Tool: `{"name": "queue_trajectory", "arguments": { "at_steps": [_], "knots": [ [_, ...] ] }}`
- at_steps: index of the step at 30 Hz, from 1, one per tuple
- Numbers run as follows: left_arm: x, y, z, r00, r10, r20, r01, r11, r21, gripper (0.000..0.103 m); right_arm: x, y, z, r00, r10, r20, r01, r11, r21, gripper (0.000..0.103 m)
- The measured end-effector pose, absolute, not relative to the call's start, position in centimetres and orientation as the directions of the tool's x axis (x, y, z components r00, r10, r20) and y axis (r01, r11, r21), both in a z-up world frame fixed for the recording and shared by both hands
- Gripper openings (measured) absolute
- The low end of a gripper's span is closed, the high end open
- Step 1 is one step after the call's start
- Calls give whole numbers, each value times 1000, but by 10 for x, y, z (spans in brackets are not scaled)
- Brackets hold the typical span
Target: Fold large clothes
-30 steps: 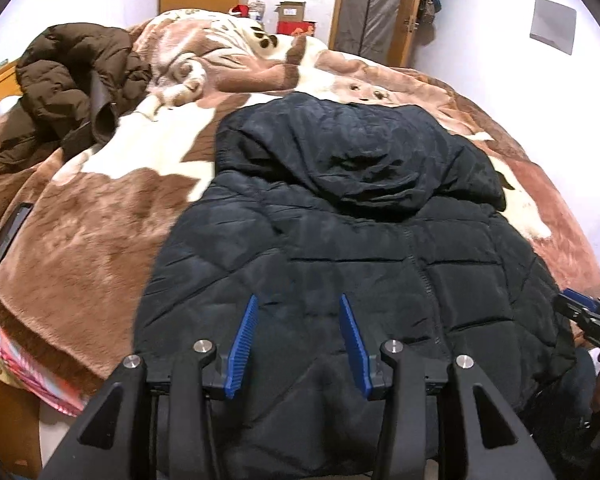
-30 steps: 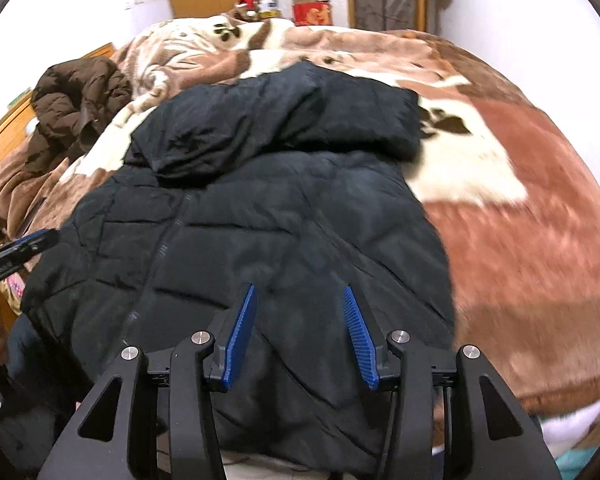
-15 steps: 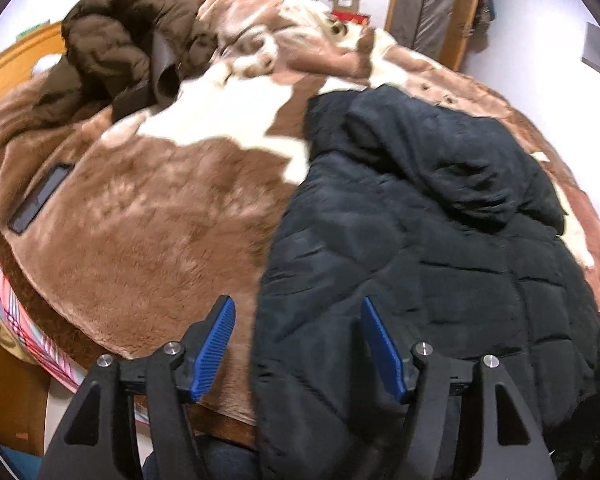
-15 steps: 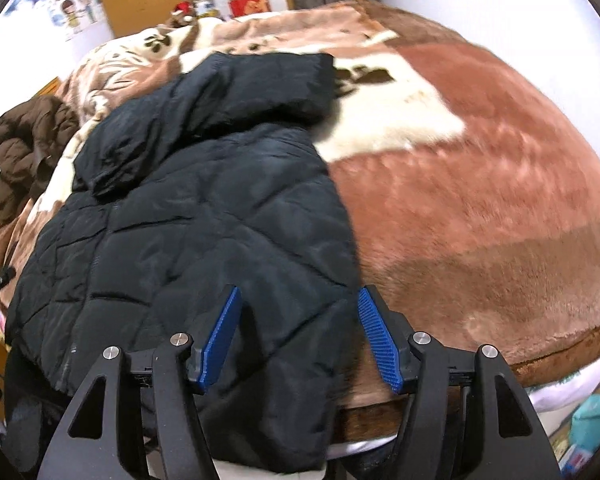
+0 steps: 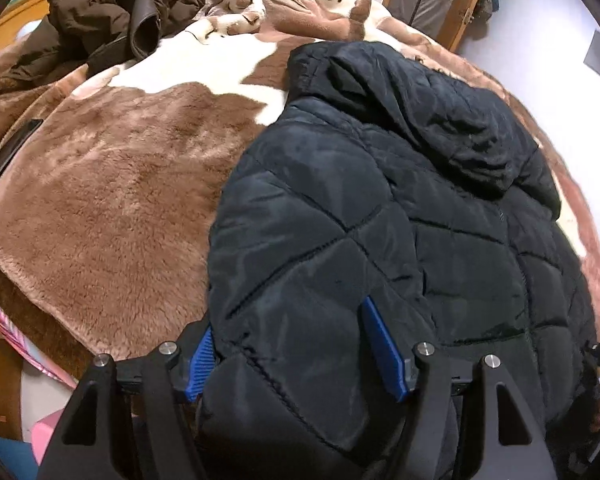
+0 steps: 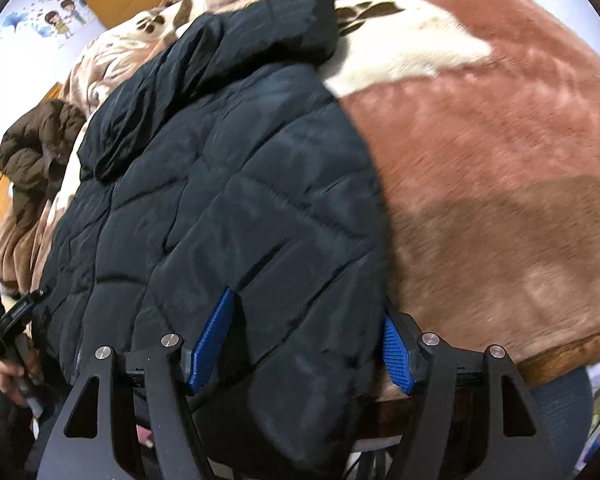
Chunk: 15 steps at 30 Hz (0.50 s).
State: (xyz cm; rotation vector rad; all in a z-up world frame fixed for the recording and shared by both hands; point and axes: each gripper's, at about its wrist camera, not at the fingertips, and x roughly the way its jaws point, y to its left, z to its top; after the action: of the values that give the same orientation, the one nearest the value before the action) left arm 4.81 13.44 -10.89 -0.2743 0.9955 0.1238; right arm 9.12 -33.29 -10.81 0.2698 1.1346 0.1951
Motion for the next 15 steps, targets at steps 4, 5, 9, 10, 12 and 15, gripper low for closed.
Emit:
{"name": "queue_trajectory", "arguments": {
  "at_steps": [4, 5, 9, 10, 12, 15],
  "knots": [
    [51, 134, -111, 510, -3, -860, -244, 958, -149, 62, 91, -329, -104, 411, 277, -869, -27, 956, 292, 50],
    [50, 133, -110, 507, -4, -862, -240, 960, -146, 52, 93, -328, -102, 412, 280, -867, -32, 956, 293, 39],
    [49, 125, -89, 525, -12, -851, -190, 973, -131, 22, 91, -330, -83, 431, 320, -844, -51, 942, 331, 15],
    [48, 125, -78, 542, -25, -840, -182, 972, -146, 19, 91, -333, -74, 442, 340, -830, -57, 934, 352, 15],
    [45, 125, -55, 583, -58, -810, -159, 970, -185, 17, 90, -334, -57, 467, 368, -804, -74, 922, 379, 13],
    [38, 122, -22, 641, -78, -763, -118, 973, -199, 16, 80, -335, -27, 508, 382, -772, -115, 919, 378, 13]
  ]
}}
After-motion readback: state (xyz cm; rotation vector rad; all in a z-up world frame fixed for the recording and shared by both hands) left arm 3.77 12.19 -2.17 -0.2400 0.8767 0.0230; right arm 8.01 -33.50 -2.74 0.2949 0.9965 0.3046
